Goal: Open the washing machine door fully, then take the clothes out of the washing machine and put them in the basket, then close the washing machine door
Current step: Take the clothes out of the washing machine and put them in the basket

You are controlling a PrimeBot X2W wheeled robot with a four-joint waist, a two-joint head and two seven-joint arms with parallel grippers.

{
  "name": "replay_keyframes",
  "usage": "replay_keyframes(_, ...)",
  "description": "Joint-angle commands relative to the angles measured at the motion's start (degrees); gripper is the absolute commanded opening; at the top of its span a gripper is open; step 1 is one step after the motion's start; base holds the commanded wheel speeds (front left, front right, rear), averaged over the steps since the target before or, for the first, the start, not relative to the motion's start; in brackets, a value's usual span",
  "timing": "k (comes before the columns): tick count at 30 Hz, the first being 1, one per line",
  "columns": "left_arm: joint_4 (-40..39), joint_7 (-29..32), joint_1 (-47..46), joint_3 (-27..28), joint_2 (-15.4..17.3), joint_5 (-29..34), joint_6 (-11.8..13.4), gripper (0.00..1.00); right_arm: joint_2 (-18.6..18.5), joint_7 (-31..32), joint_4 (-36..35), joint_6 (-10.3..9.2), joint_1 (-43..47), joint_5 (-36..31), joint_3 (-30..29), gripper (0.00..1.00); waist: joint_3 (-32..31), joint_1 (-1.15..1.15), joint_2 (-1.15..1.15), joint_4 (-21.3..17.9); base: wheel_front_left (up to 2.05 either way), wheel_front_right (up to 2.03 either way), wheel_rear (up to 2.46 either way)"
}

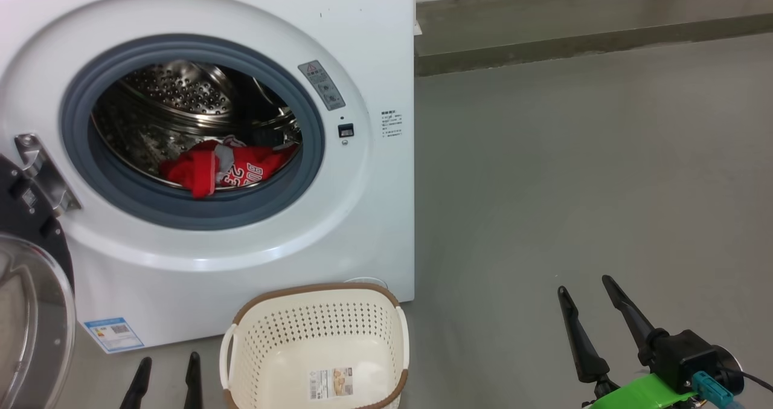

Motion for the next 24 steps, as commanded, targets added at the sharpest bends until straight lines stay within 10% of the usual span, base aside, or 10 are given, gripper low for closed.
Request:
replay_keyframes(1,-1.30,-0.60,-2.07,1.91,0.95,0.21,0.44,1.00,-0.22,-0.37,-1.22,0.37,-1.72,0.23,1.34,1.00,0.15,0.00,0.00,-0.03,1.27,-1.27,0.00)
replay_keyframes(24,-1.76,-0.76,-2.01,1.92,0.81,-0.83,-0.28,1.00,-0.22,-0.37,-0.49,0.37,-2.24,0.76,1.35,1.00,0.27,0.00,0.00,-0.52,1.27,-1.27,0.00)
